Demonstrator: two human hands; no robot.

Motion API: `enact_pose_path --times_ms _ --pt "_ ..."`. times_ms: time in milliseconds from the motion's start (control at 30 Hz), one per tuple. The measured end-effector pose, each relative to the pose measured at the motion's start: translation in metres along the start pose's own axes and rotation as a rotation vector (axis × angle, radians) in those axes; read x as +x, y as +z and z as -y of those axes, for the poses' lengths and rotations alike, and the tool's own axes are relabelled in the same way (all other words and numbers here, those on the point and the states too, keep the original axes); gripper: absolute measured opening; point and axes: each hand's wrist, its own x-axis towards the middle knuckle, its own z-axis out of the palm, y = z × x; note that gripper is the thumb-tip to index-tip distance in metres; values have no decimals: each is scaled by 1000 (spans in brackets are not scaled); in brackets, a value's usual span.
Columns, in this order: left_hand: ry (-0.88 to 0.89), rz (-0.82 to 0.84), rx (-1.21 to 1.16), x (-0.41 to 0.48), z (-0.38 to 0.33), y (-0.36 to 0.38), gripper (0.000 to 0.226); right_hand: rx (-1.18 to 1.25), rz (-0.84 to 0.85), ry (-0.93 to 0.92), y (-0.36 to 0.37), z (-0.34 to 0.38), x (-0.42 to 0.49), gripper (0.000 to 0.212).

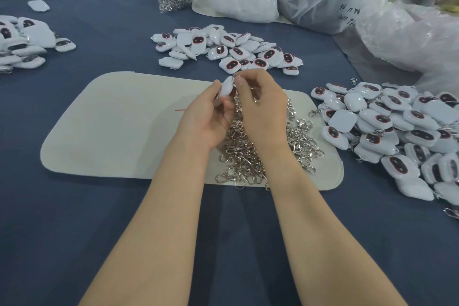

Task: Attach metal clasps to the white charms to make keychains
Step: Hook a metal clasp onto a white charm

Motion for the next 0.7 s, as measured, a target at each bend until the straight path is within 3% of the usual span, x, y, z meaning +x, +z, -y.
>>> enact_pose_path --times_ms 300,567,700 --pt "-27 -54 94 -1 -2 -1 22 123 71 52 2 7 1 24" --pt "354 -101 495 3 5 -3 12 76 101 112 0 3 4 23" --pt "381 -88 533 3 4 -4 13 135 161 150 -4 3 4 22"
